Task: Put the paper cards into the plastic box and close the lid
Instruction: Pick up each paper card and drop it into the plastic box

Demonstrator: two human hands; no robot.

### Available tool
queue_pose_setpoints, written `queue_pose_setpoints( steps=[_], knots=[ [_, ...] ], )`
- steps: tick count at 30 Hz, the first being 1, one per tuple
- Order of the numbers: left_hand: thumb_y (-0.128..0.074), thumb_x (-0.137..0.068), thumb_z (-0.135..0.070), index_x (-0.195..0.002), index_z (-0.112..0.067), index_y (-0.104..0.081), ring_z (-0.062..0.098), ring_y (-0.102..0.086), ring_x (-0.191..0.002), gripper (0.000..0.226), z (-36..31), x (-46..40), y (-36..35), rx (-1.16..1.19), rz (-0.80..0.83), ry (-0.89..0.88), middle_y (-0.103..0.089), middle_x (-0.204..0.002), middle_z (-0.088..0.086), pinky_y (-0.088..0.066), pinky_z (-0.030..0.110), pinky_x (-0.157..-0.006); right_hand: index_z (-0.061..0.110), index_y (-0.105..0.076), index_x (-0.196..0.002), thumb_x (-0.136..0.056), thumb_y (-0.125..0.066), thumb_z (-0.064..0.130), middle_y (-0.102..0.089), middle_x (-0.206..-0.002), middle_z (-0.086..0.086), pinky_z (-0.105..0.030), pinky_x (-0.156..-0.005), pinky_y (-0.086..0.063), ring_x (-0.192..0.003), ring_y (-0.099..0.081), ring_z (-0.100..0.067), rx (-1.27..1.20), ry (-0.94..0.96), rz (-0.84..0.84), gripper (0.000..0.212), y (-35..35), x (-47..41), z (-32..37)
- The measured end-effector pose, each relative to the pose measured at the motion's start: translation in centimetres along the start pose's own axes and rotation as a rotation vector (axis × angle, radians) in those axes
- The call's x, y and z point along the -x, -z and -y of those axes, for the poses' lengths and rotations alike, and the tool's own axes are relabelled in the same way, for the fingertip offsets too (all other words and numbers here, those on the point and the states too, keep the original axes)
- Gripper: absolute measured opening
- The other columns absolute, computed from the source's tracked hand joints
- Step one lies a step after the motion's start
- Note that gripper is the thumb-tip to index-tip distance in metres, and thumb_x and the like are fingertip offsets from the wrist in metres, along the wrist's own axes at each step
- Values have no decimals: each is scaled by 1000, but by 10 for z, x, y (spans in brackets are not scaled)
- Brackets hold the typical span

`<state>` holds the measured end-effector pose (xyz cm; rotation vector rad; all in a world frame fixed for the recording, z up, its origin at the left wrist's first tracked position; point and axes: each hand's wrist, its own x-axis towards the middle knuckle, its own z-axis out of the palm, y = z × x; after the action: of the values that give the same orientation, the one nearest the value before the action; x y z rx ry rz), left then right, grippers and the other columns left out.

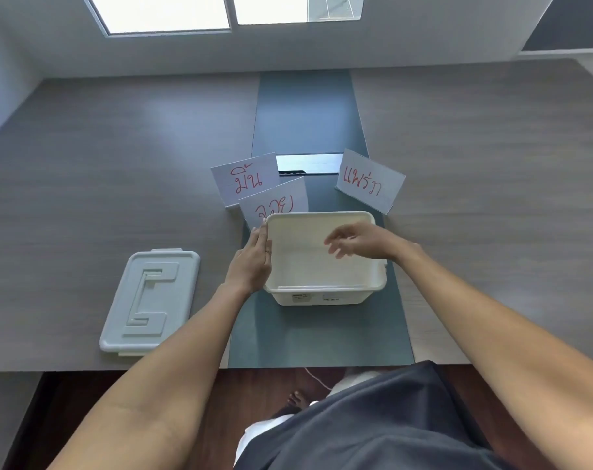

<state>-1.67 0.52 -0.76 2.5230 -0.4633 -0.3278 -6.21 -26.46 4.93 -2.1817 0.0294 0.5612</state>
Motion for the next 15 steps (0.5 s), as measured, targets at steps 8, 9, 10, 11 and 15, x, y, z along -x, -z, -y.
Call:
queue_pose_setpoints(
  steps=[8, 9, 10, 11, 15],
  knots=[
    [-18, -106, -36, -157, -30, -4, 24, -21, -150, 53, 5, 4, 0, -6, -29, -6, -14, -165, -7, -38, 53, -108, 16, -68, -124, -98, -52, 13, -68, -124, 2, -18, -88, -41, -107, -62, -11, 185, 164, -320, 30, 17, -43, 30],
    [-18, -106, -37, -157, -29, -4, 24, -21, -150, 53, 7, 5, 0, -9, -35, -5, -14, -165, -7, -38, 52, -108, 16, -67, -125, -98, -52, 12, -65, -128, 2, -18, -88, -39, -108, -61, -12, 251, 190, -345, 32, 17, -52, 32],
    [-17, -106, -37, -157, -29, -4, 23, -21, -150, 54, 8, 6, -1, -11, -39, -2, -14, -165, -8, -37, 52, -109, 16, -67, -127, -98, -51, 12, -63, -132, 0, -20, -89, -40, -111, -62, -16, 305, 214, -359, 33, 16, -61, 33],
    [-17, -105, -38, -157, -29, -4, 23, -20, -150, 54, 9, 6, -1, -11, -43, 3, -14, -165, -8, -37, 52, -109, 16, -65, -129, -98, -51, 12, -61, -136, -2, -24, -91, -44, -114, -62, -22, 340, 234, -358, 34, 16, -72, 33],
    [-17, -106, -38, -158, -25, -7, 21, -20, -151, 55, 8, 9, -5, -12, -77, 11, -14, -165, -7, -36, 48, -112, 18, -52, -143, -99, -50, 19, -41, -155, -4, -44, -113, -37, -137, -45, -32, 540, 234, -301, 44, 12, -113, 32]
  ],
)
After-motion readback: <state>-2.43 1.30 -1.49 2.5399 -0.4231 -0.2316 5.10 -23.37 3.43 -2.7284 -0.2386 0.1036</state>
